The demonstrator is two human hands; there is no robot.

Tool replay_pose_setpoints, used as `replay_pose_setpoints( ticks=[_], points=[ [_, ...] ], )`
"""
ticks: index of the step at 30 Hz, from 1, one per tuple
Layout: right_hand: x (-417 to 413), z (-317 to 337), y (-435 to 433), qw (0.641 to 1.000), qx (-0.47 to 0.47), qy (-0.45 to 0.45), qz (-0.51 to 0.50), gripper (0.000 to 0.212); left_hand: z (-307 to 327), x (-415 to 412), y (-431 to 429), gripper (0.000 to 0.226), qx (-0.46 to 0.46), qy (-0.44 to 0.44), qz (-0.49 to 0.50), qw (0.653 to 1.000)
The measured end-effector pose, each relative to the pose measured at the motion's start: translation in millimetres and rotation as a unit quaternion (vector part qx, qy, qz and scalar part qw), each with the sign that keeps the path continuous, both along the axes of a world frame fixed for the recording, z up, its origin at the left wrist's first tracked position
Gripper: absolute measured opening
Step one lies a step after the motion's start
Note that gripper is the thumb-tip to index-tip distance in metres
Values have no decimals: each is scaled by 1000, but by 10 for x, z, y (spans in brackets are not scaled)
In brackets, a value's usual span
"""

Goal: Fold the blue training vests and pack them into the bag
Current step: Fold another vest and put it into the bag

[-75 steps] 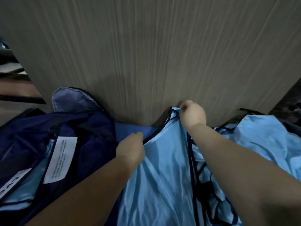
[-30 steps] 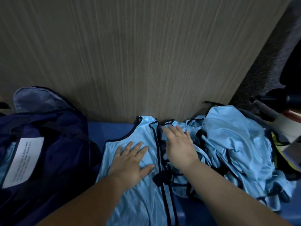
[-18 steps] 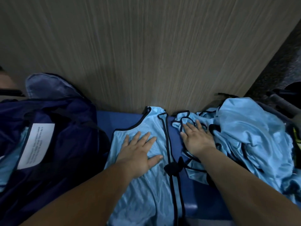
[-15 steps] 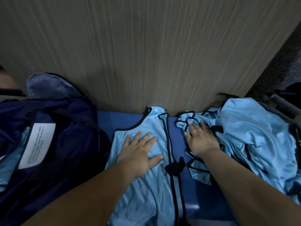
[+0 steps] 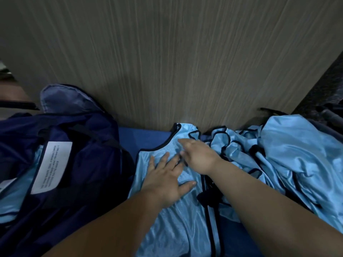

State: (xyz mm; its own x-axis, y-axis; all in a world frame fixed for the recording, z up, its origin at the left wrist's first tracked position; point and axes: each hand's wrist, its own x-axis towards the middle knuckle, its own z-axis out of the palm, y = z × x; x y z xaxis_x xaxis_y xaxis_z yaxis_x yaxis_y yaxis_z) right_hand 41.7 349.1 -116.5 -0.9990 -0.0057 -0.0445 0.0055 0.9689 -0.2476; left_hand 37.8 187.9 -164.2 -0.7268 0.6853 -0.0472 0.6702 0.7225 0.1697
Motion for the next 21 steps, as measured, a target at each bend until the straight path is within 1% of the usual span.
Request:
replay_pose_setpoints(
  ticks=[2, 4, 7, 9, 11, 13, 14, 15, 17, 18, 19, 21],
  points=[
    [-119, -73, -11, 997, 35, -62, -7, 55, 13, 4, 2, 82, -6, -2, 1, 1000],
    [-208, -144, 85, 991, 90, -78, -55, 63, 14, 3, 2, 83, -7, -6, 5, 1000],
    [-280, -187, 296, 974, 153, -60, -156, 67, 12, 0, -6, 82, -4, -8, 7, 1000],
    [-286, -180, 393, 961, 175, -26, -212, 63, 10, -6, -9, 82, 0, -9, 6, 1000],
    [-283, -176, 428, 961, 164, 24, -222, 53, 7, -7, -10, 81, 4, -8, 6, 1000],
    [-315, -171, 403, 967, 150, 71, -195, 48, 3, -6, -12, 81, 5, -9, 6, 1000],
    [-341, -171, 376, 971, 136, 78, -181, 47, 6, -4, -14, 81, 5, -10, 6, 1000],
    [-375, -174, 349, 976, 110, 73, -172, 47, 9, -5, -14, 81, 3, -11, 6, 1000],
    [-442, -208, 321, 983, 51, 29, -172, 53, 15, -6, -12, 84, 1, -15, 6, 1000],
    [-460, -231, 320, 984, 42, -1, -170, 57, 21, -6, -13, 86, -2, -19, 5, 1000],
    [-465, -255, 326, 985, 53, -27, -164, 61, 31, -7, -13, 88, -6, -24, 4, 1000],
    [-452, -294, 344, 984, 69, -49, -155, 65, 51, -20, -16, 93, -18, -39, -3, 999]
  ],
)
